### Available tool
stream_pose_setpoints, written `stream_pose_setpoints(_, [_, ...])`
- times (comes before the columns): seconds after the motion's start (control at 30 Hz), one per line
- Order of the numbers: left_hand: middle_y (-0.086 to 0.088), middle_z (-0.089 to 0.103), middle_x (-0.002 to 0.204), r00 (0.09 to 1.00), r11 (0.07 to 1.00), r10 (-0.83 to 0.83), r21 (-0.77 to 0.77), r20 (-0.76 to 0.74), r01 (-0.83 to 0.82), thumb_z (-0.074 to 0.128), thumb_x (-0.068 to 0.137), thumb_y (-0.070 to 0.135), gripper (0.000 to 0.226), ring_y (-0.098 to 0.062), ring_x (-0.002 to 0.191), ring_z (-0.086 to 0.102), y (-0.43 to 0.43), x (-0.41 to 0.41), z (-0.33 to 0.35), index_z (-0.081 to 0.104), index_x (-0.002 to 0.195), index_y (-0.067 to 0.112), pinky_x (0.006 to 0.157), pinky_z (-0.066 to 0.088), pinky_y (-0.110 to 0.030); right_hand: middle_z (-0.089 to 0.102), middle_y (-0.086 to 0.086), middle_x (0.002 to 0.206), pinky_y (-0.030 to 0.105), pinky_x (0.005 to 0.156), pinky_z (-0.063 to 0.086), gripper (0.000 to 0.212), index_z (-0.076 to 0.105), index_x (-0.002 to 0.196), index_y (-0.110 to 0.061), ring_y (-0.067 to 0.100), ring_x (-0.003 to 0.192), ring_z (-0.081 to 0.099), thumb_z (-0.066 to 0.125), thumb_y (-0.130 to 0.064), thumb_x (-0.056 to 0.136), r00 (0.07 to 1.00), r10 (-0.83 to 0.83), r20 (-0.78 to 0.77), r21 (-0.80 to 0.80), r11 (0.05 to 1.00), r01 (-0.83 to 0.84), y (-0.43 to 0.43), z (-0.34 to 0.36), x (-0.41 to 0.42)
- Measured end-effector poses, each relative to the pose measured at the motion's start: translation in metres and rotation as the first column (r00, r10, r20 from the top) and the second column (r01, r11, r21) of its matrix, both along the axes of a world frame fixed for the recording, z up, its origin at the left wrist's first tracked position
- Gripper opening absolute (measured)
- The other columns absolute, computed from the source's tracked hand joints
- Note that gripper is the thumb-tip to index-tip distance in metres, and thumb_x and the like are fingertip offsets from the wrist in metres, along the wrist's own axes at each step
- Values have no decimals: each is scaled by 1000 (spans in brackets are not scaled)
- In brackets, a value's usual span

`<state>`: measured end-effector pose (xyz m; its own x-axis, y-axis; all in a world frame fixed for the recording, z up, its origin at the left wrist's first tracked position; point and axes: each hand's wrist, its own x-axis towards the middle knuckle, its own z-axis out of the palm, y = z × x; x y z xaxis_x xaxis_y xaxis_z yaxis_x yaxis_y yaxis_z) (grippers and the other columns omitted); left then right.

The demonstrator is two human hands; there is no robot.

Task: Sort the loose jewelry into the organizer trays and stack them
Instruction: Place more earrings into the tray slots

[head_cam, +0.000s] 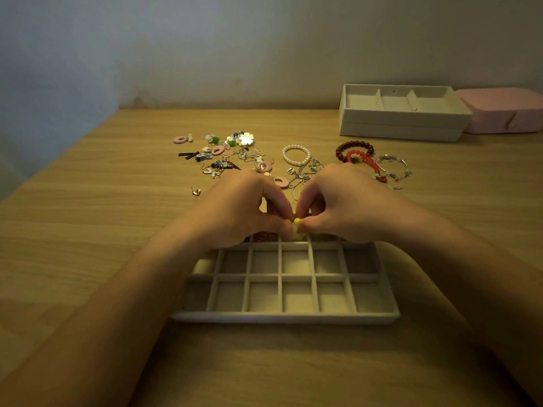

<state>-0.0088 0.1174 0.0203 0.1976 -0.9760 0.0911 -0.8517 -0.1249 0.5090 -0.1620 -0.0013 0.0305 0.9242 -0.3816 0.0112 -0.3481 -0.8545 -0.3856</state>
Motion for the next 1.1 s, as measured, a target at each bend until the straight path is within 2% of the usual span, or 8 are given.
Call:
stream_pose_setpoints(0.2, [15, 69, 80, 995, 998, 42, 43, 89, -46, 84, 70, 48, 19, -5, 74, 61, -1, 0, -3, 78, 85, 39, 69, 55, -37, 58, -20, 68, 8, 43, 35, 13, 80, 98, -28, -1, 63, 55, 78, -34, 86, 1000, 2, -6, 0, 1000, -2, 0, 0, 1])
stream_pose_setpoints(0.37, [16, 69, 77, 982, 990, 108, 75, 153, -121, 83, 72, 52, 22, -5, 74, 62, 0, -4, -1, 79, 87, 37, 68, 57, -35, 60, -18, 69, 10, 47, 34, 13, 80, 100, -27, 2, 64, 57, 77, -31, 87, 1000, 7, -26, -3, 1000, -7, 1, -2, 3])
stream_pose_setpoints(0.5, [15, 68, 77, 965, 982, 158, 72, 210, -176, 81, 73, 53, 19, -10, 76, 63, -2, -13, -2, 77, 86, 39, 67, 57, -35, 69, -15, 76, 18, 56, 52, 12, 81, 100, -26, 5, 70, 63, 76, -25, 88, 999, 25, -45, 14, 1000, -24, 2, 0, 6])
stream_pose_setpoints(0.6, [15, 67, 78, 956, 979, 180, 51, 233, -197, 81, 73, 51, 18, -13, 79, 62, -2, -17, -3, 76, 86, 40, 68, 57, -36, 71, -14, 79, 18, 59, 54, 17, 82, 98, -29, 4, 73, 63, 71, -19, 89, 999, 38, -24, -14, 999, -38, 0, 0, 5])
stream_pose_setpoints(0.7, [15, 64, 79, 954, 977, 200, 25, 225, -211, 84, 70, 51, 23, -13, 78, 61, -1, -17, -3, 71, 84, 39, 68, 56, -36, 73, -13, 80, 25, 67, 58, 21, 82, 95, -31, 4, 75, 64, 68, -17, 88, 1000, 24, 19, -13, 1000, -24, -2, -1, 4])
stream_pose_setpoints(0.83, [15, 65, 78, 958, 977, 196, 41, 209, -208, 84, 70, 52, 23, -10, 77, 62, 0, -16, -1, 74, 84, 37, 65, 55, -34, 73, -15, 81, 22, 66, 58, 20, 82, 95, -31, 4, 76, 64, 69, -18, 88, 1000, 26, 2, 11, 1000, -26, -2, -2, 6])
stream_pose_setpoints(0.97, [16, 67, 75, 972, 977, 187, 75, 143, -199, 83, 70, 47, 17, -7, 75, 63, 1, -16, 2, 73, 78, 36, 67, 57, -35, 71, -17, 78, 9, 54, 46, 19, 82, 93, -32, 2, 75, 63, 69, -19, 89, 1000, 24, 7, -3, 1000, -24, -3, -3, 5])
stream_pose_setpoints(1.1, [15, 66, 76, 962, 977, 182, 74, 205, -201, 80, 70, 45, 14, -10, 76, 63, -1, -22, 3, 70, 74, 38, 64, 56, -31, 71, -16, 78, 9, 54, 45, 17, 81, 95, -32, 2, 75, 63, 70, -20, 89, 1000, 20, -9, 19, 1000, -19, -4, -4, 6])
